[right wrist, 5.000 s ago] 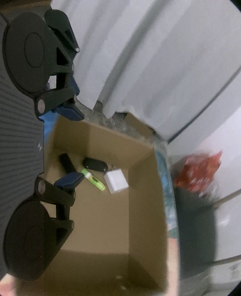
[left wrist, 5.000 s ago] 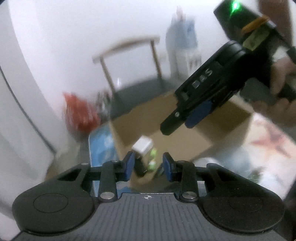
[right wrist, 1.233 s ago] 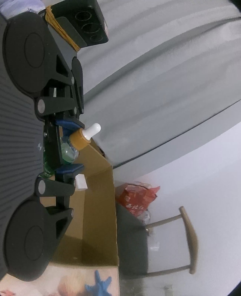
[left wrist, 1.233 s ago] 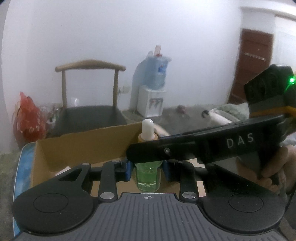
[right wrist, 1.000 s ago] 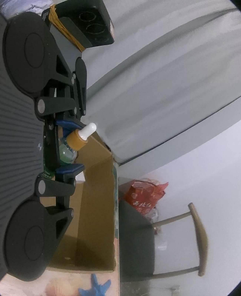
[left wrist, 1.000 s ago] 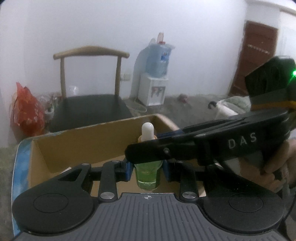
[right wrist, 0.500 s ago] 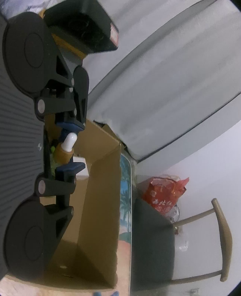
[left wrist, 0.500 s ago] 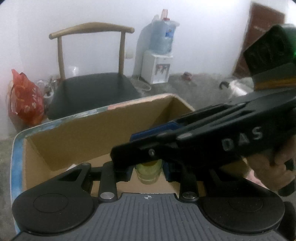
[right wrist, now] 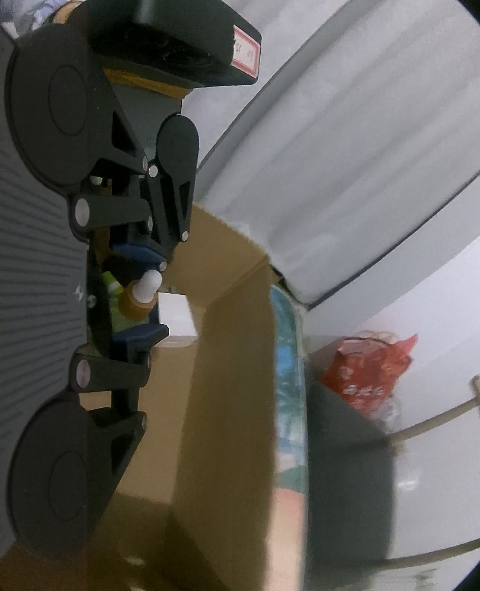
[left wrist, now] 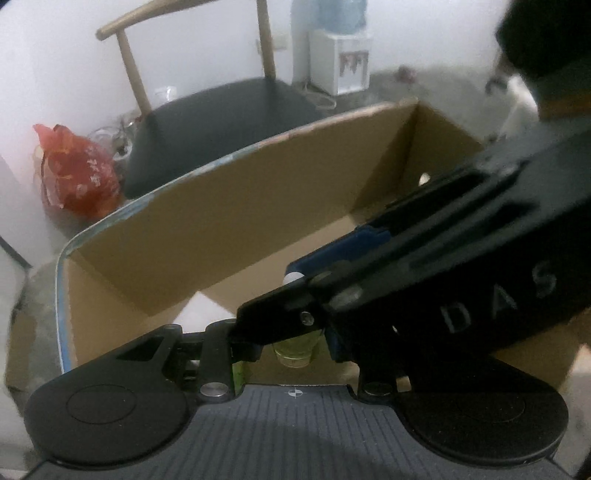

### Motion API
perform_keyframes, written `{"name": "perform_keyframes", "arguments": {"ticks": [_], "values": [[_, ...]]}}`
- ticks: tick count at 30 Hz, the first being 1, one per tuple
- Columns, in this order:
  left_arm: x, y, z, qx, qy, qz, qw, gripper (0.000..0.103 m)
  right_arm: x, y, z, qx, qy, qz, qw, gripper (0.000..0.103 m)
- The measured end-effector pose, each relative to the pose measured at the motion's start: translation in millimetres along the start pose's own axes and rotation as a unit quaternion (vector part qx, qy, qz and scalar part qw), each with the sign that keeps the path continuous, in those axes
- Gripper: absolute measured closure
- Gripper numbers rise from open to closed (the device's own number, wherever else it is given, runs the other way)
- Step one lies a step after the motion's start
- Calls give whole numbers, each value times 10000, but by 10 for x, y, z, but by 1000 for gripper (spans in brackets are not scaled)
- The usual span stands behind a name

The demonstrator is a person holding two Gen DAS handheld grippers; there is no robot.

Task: Organize rigid objects
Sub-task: 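Carry the green dropper bottle with the right tool into the box, then open the right tool to release the dropper bottle in the box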

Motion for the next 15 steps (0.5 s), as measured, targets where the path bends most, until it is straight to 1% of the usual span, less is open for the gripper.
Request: {"name": "perform_keyframes", "arguments": {"ticks": [2,5,7,10,13,15], "values": [[-12,-13,-44,-81,180,-62,9998,72,45,-24,-65,-85,9,-74,9999,63],[-80,-32,-79,-292,8,155,9995,72,114,-60,-156,-208,123,-211,9995,63],[-98,-38,-76,-385,53,158,9991,72,117,-72,-197,-309,77,-200,9993,63],[-112,-58,-50,-476,202,96,9986,72,113,-77,-220,-379,136,-220,9989,63],[-145,-82,-20,-595,160,194,9979,72,73,-67,-225,-381,127,-168,9991,63],[-131,-77,-8,-663,200,203,9974,72,40,-71,-230,-377,145,-149,9991,63]]}}
Point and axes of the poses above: each gripper's, at about its wrist camera, not at the fingertips, and z roughly against the way its jaws point, x to its right, y to its top, the point moved 2 cm from there along -z, roughly the way its jaws point, and after that the axes turned 13 degrees about -x, right-handed, at the moved point
